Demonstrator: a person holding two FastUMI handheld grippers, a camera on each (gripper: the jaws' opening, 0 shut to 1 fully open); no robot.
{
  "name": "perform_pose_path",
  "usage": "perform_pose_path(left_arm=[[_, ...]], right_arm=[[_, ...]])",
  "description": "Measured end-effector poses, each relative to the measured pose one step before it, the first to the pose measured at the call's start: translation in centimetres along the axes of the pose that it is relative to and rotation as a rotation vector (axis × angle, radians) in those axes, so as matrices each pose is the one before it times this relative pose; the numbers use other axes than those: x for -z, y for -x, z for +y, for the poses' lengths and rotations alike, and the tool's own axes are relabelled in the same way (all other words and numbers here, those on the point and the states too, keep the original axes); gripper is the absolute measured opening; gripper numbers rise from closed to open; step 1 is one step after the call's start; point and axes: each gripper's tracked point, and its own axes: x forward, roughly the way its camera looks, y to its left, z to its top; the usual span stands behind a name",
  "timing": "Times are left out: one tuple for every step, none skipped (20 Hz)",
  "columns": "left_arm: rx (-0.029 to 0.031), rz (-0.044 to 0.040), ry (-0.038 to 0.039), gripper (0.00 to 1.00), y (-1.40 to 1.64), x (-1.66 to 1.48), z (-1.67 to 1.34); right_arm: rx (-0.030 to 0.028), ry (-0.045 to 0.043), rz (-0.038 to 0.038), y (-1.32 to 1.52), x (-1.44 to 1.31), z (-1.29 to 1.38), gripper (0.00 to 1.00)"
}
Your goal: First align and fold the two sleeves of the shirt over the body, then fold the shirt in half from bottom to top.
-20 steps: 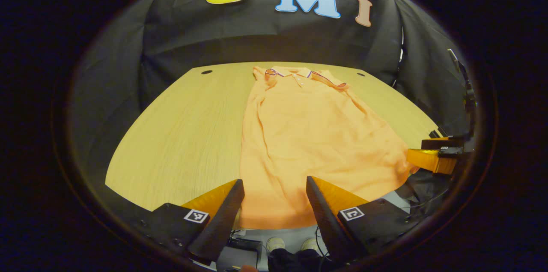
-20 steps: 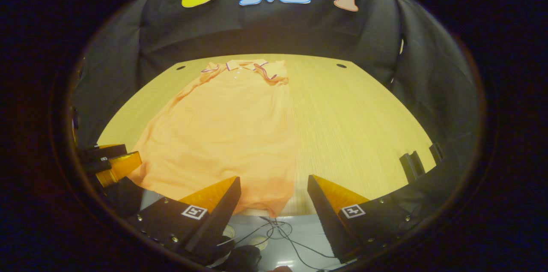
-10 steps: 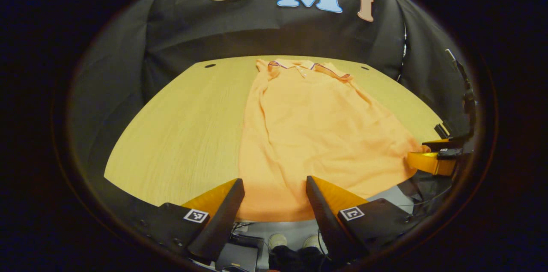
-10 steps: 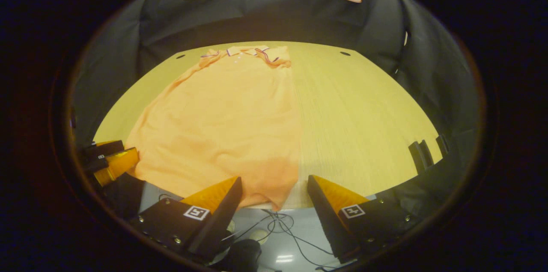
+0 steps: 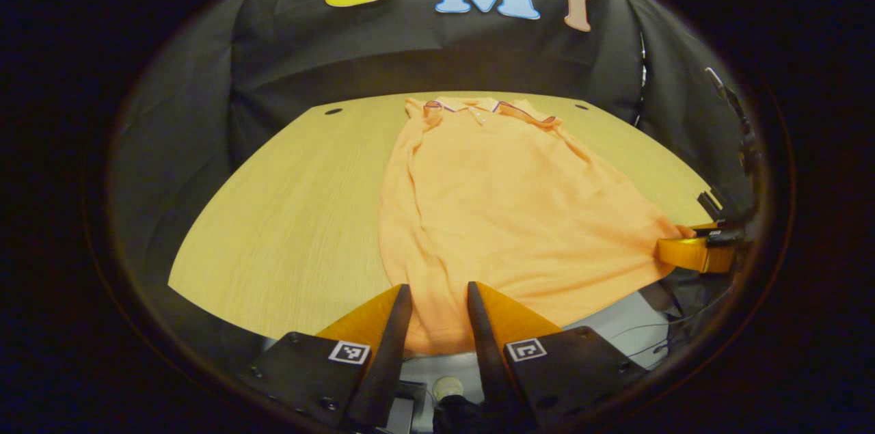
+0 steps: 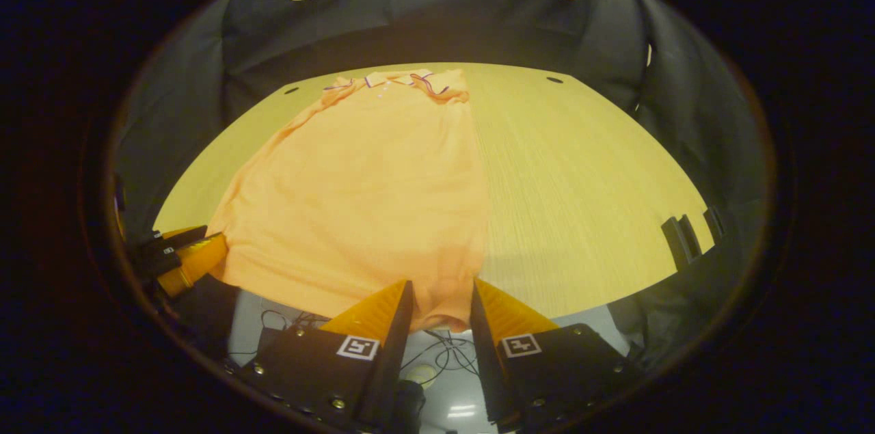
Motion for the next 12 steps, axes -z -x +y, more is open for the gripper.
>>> perform_pose_path(left_arm=[[0.00463, -0.01114, 0.01297, 0.56, 0.122, -0.183, -0.174], [-0.00091, -0.0035, 0.01613, 0.38, 0.031, -0.1, 0.115], [0.00553, -0.00046, -0.00699, 0.2, -0.086, 0.165, -0.352], [0.00475, -0.00041, -0.02006, 0.2, -0.04, -0.001, -0.226], [-0.01057, 0.00662, -0.0042, 0.13, -0.023, -0.035, 0.112], [-0.00396, 0.00423, -0.01014, 0.07, 0.028, 0.089, -0.164], [-0.00359, 0.00894, -0.0066, 0.06, 0.06, 0.067, -0.249], [-0.00262, 0.00522, 0.00479, 0.07, -0.002, -0.141, -0.023], [0.00424, 0.009, 0.01175, 0.06, 0.083, -0.074, -0.21], [0.0001, 0.00549, 0.01584, 0.06, 0.174, -0.184, -0.069], [-0.00259, -0.00286, 0.01138, 0.06, 0.229, -0.305, 0.026], [-0.01025, -0.00988, 0.00416, 0.06, 0.222, -0.536, 0.135]], right_arm=[[-0.00172, 0.00774, -0.00288, -0.028, 0.005, -0.001, 0.51], [-0.01695, 0.01183, -0.00472, -0.102, -0.122, 0.156, 0.51], [0.00342, -0.02218, -0.00107, -0.124, 0.066, -0.211, 0.31], [-0.00398, -0.02129, -0.00053, 0.768, 0.424, 0.451, 0.12], [-0.01033, -0.00346, 0.01263, -0.536, -0.15, 0.031, 0.08], [0.00314, -0.00504, -0.00195, -0.012, -0.46, -0.047, 0.1], [-0.00277, 0.00017, 0.00569, -0.892, 0.475, 0.031, 0.02], [0.0009, -0.00117, 0.01075, 0.517, -0.301, -0.092, 0.03], [0.00598, -0.00359, 0.01178, 0.251, 0.062, -0.088, 0.02], [0.00051, 0.00408, -0.00414, 0.374, -0.287, -0.071, 0.03], [-0.00605, 0.00842, -0.01332, 0.331, -0.445, 0.13, 0.03], [-0.01151, 0.01736, -0.02262, 0.486, -0.797, 0.033, 0.03]])
